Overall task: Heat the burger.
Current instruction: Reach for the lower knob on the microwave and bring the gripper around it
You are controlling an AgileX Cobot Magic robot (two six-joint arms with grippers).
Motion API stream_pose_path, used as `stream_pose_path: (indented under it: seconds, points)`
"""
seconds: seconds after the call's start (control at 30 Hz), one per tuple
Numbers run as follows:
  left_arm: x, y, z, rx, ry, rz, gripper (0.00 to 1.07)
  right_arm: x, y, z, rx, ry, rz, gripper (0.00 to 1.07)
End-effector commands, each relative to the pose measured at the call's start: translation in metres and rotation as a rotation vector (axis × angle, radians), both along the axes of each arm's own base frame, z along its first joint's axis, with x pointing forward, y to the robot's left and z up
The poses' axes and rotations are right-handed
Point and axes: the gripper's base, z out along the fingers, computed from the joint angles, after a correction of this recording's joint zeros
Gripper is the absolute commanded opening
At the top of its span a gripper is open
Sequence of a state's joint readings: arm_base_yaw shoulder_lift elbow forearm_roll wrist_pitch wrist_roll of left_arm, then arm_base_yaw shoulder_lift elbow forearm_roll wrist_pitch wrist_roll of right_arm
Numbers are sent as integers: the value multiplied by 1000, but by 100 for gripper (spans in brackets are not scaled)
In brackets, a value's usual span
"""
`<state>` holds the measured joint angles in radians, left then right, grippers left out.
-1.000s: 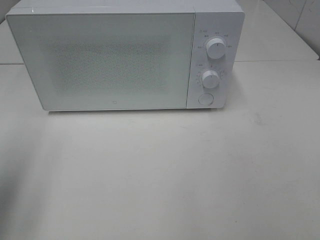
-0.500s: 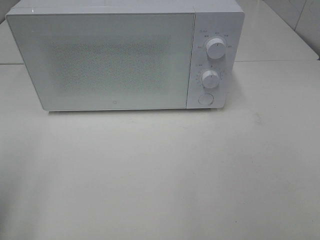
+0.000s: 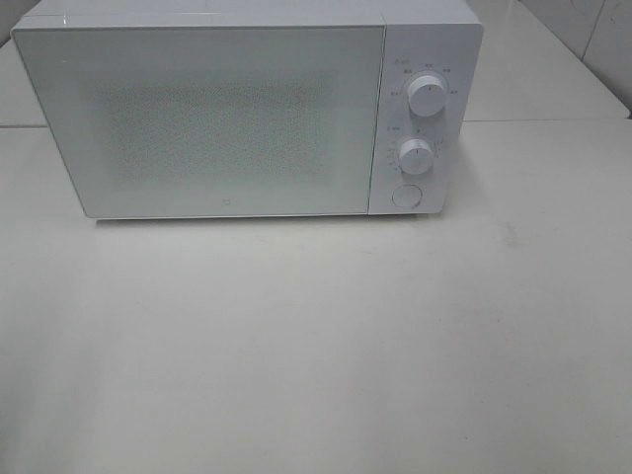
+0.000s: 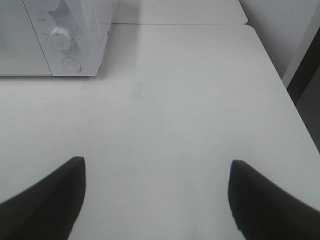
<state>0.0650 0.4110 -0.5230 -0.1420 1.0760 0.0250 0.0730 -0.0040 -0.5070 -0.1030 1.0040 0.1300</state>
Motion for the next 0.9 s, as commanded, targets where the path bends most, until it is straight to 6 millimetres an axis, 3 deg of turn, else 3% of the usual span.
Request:
stream_pose_path:
  seconds: [0.03,0.17,0.4,0.9]
  points:
    - [-7,0,1,3,-45,8,100,-3,0,-1,-9,-27,1,76]
    - [-38,-2,8,18,-244,9,100,-3,0,-1,-9,-27,1,76]
    - [-68,-4,8,34,-437,6,100,-3,0,-1,-9,-27,1,76]
    - [-67,-3,8,46,-431,9,100,-3,0,-1,-9,-27,1,76]
